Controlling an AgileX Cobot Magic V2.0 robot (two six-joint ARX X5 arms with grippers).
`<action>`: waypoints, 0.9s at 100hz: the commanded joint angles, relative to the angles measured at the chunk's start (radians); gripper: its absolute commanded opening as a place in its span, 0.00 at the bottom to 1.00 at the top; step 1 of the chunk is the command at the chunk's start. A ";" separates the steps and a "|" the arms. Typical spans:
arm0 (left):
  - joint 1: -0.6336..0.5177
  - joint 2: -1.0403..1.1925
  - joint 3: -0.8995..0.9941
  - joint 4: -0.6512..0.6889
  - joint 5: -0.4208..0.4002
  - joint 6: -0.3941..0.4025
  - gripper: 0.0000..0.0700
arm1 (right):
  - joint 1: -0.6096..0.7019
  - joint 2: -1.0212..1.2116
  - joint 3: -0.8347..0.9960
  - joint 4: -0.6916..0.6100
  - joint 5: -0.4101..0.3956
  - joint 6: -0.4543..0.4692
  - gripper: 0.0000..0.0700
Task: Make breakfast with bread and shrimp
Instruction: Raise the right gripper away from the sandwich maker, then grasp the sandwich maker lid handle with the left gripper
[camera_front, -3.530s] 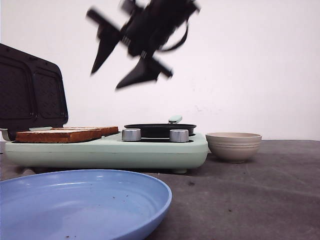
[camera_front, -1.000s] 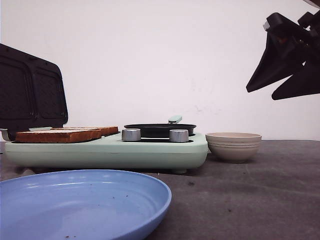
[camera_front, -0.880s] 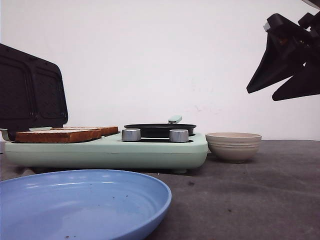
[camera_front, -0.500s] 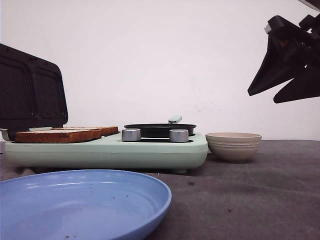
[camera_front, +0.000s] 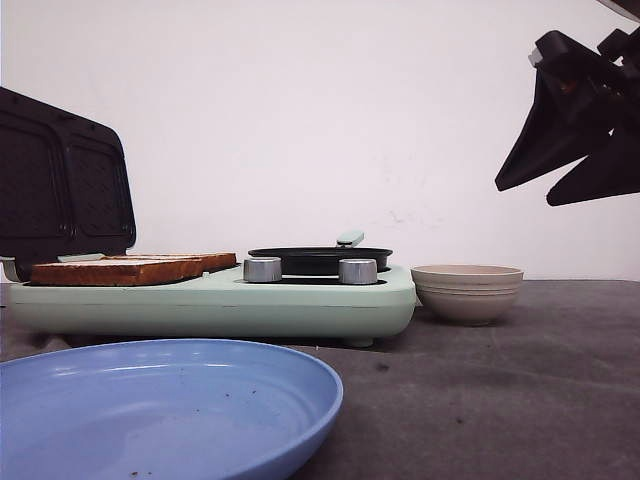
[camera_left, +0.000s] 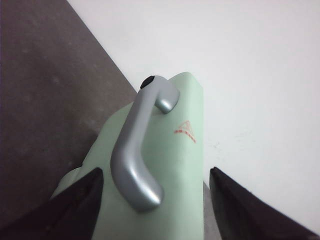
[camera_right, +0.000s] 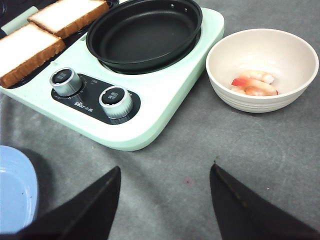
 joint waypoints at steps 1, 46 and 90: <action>-0.002 0.031 0.020 0.033 0.014 -0.018 0.51 | 0.005 0.008 0.008 0.010 0.000 -0.004 0.50; -0.050 0.159 0.020 0.201 0.033 -0.095 0.50 | 0.005 0.008 0.008 0.010 0.001 -0.004 0.50; -0.061 0.184 0.020 0.222 0.032 -0.088 0.02 | 0.005 0.008 0.008 0.010 0.001 -0.004 0.50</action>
